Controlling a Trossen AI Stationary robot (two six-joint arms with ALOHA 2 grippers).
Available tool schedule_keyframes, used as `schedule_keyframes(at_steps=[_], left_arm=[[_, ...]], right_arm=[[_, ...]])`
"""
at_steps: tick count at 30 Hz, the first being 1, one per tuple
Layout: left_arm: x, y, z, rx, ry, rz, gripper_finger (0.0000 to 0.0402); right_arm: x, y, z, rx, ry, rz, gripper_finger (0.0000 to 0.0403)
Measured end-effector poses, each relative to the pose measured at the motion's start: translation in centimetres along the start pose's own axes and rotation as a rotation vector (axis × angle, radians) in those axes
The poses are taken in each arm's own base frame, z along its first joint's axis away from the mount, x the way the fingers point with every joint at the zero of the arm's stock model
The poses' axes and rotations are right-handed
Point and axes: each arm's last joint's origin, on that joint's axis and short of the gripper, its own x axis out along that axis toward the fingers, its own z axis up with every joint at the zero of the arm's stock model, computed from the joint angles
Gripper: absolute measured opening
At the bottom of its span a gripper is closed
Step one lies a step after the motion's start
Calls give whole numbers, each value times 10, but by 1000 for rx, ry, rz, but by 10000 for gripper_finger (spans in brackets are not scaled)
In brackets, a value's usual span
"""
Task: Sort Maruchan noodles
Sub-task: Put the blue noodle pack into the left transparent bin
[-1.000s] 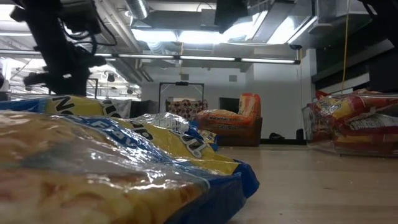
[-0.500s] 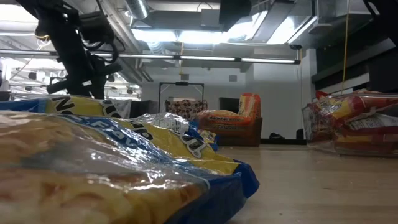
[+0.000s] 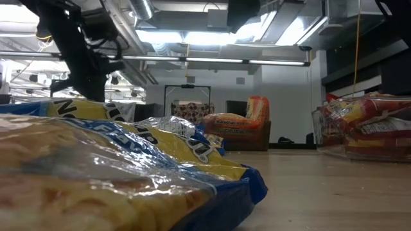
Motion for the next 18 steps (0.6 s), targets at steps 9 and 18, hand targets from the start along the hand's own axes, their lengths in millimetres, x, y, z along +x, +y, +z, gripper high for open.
schedule_keyframes(at_steps=[9, 18], left_arm=[[-52, -17, 26, 44, -91, 55, 0], [-73, -11, 11, 81, 51, 197, 0]], right_arm=[[0, 0, 0, -4, -2, -8, 229], [0, 0, 0, -13, -4, -9, 229]])
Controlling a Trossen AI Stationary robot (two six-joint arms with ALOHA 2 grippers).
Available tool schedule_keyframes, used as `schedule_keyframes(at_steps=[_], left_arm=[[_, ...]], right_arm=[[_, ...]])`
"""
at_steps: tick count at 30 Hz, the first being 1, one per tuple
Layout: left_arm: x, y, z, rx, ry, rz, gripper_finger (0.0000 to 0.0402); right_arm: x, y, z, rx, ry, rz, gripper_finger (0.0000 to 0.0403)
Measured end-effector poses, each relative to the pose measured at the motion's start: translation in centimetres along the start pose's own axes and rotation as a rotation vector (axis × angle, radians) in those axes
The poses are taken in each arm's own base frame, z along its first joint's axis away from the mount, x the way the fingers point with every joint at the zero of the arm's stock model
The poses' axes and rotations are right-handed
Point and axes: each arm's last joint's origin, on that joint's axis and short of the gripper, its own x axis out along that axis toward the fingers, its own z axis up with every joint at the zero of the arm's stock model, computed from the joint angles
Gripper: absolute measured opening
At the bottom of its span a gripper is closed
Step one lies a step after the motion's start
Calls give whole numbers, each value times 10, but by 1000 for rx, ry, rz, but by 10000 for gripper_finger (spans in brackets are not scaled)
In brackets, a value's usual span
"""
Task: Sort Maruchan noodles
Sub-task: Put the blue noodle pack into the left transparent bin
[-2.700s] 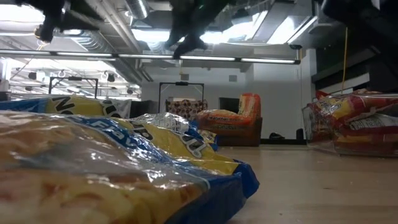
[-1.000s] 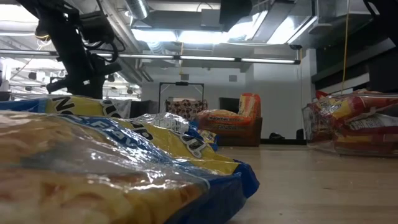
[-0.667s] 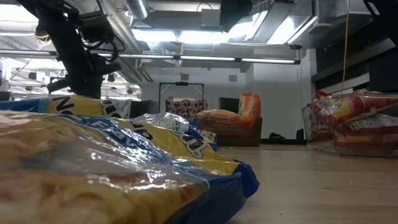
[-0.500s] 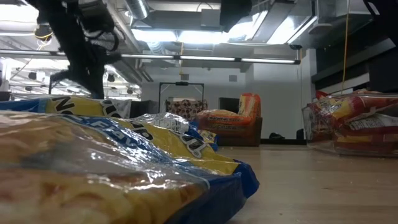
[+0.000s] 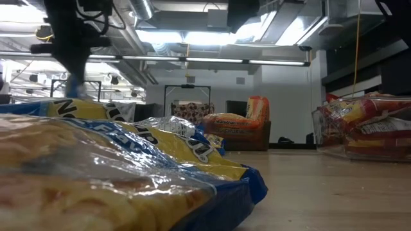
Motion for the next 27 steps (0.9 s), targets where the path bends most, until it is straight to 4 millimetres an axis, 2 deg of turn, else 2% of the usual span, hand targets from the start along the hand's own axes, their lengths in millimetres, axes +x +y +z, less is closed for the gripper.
schedule_keyframes(at_steps=[4, 10, 14, 17, 21, 27], left_arm=[[-2, 1, -9, 11, 27, 42, 0], [-1, -6, -9, -9, 7, 21, 0], [24, -15, -9, 53, -8, 107, 6], [49, -25, -7, 80, 10, 72, 21], [64, -39, -1, 129, 13, -21, 32], [49, -36, 6, 154, 14, 18, 23]], right_arm=[[0, 0, 0, -12, -5, 0, 229], [0, 0, 2, -12, -16, 1, 229], [0, 0, 2, -11, -19, 5, 229], [0, 1, 2, -12, -17, 21, 229], [0, 1, 1, -13, -12, 23, 229], [0, 1, 1, -14, -7, 22, 229]])
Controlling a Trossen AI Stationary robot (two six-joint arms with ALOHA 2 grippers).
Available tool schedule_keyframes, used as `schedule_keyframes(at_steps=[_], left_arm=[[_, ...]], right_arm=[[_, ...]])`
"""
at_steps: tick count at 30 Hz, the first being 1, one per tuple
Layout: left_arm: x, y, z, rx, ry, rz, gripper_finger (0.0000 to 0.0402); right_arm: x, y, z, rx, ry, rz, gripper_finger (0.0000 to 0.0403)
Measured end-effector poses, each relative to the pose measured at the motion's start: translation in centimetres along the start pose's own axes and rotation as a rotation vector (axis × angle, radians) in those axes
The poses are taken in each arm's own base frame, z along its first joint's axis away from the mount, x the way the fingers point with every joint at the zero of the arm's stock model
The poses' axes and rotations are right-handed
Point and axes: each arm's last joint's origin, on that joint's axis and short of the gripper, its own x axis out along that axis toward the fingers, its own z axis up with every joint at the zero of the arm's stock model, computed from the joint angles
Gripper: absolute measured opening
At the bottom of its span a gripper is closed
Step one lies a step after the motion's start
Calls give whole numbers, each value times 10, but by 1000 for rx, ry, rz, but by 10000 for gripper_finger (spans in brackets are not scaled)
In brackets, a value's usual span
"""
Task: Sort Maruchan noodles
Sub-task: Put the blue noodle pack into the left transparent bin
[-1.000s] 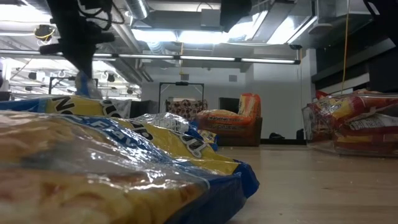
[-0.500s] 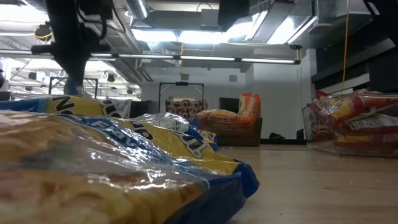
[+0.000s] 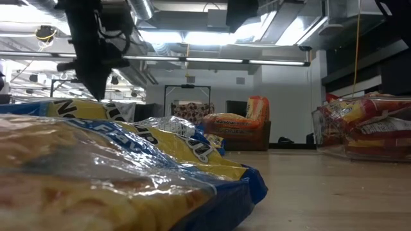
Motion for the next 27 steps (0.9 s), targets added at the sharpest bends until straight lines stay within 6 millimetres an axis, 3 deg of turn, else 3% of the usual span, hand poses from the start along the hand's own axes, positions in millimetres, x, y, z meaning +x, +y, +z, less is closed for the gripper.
schedule_keyframes(at_steps=[5, 10, 27], left_arm=[[-29, 10, 1, -7, -53, -20, 29], [-38, 17, -3, -18, -54, -78, 67], [4, 19, -29, 49, 71, -2, 202]], right_arm=[[0, 0, -1, -3, 14, -1, 229], [0, 0, -1, -3, 13, -1, 229], [0, 0, -1, -5, 13, -1, 229]])
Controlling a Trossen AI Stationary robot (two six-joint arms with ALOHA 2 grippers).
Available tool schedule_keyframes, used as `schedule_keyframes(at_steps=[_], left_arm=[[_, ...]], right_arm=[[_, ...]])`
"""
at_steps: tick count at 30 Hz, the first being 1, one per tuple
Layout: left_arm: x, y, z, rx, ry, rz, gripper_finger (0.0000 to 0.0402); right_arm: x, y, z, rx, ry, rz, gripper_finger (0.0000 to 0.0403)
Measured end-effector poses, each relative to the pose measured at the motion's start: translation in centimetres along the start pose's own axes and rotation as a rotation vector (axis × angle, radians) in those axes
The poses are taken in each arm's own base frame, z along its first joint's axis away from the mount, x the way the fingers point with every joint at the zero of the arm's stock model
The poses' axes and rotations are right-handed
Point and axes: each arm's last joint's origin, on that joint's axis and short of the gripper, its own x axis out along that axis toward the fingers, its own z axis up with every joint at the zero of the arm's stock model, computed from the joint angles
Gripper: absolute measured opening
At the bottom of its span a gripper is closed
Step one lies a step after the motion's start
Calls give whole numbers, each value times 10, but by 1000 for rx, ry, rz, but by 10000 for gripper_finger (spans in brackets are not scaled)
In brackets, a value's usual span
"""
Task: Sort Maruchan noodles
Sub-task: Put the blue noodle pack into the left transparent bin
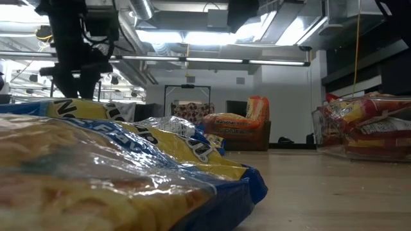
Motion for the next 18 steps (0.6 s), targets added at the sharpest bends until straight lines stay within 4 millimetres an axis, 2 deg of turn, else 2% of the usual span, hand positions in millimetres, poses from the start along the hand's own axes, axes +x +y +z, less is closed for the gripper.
schedule_keyframes(at_steps=[6, 11, 14, 18], left_arm=[[21, -1, -10, -77, 30, -12, 225], [32, 0, -17, -134, 26, -23, 221], [34, -2, -16, -160, 28, -44, 194], [34, -1, -16, -160, 14, -27, 123]], right_arm=[[0, 0, 0, 0, 0, 0, 229], [0, 0, 0, -17, 0, 0, 229], [0, 0, 0, -21, 0, 0, 229], [0, 0, 0, -22, 0, 0, 229]])
